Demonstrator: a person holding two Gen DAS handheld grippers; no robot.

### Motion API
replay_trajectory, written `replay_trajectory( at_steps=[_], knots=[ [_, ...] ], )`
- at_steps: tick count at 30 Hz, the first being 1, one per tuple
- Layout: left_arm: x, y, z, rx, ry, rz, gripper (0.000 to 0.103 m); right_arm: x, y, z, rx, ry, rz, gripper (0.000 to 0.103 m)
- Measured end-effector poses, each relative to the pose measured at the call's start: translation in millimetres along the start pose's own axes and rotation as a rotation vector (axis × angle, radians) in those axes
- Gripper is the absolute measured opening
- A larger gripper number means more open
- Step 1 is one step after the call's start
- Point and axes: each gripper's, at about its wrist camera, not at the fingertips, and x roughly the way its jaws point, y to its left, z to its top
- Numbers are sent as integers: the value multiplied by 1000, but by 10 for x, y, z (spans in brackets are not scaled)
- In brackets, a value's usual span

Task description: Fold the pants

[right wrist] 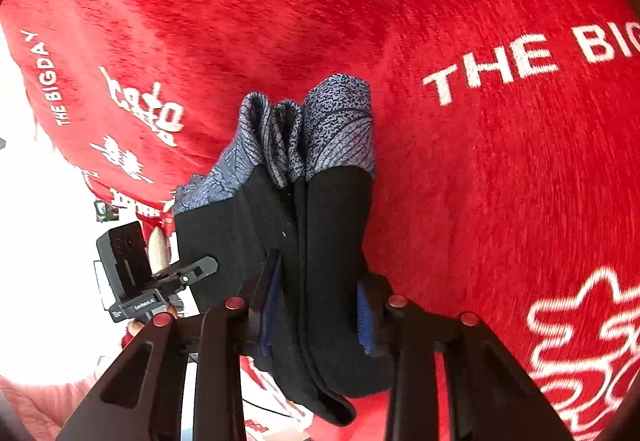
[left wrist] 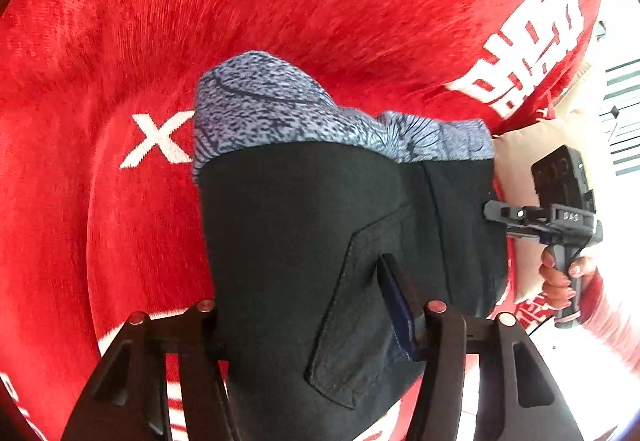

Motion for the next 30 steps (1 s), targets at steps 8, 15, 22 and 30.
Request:
replay_trajectory(
  at_steps=[8, 15, 22, 30],
  knots=[
    [-323, -205, -391, 20, 10, 11, 59, -209, 221, -498, 14, -8, 24, 35],
    [-297, -230, -877, 14, 38, 57, 59, -166, 156, -1064, 48, -2, 12, 35],
    [-87, -24, -1149, 9, -5, 219, 87, 133, 11, -1249, -53, -6, -181, 50],
    [-250, -111, -1172, 31, -53, 364, 91, 176, 251, -1268, -112, -35, -382, 59]
  ],
)
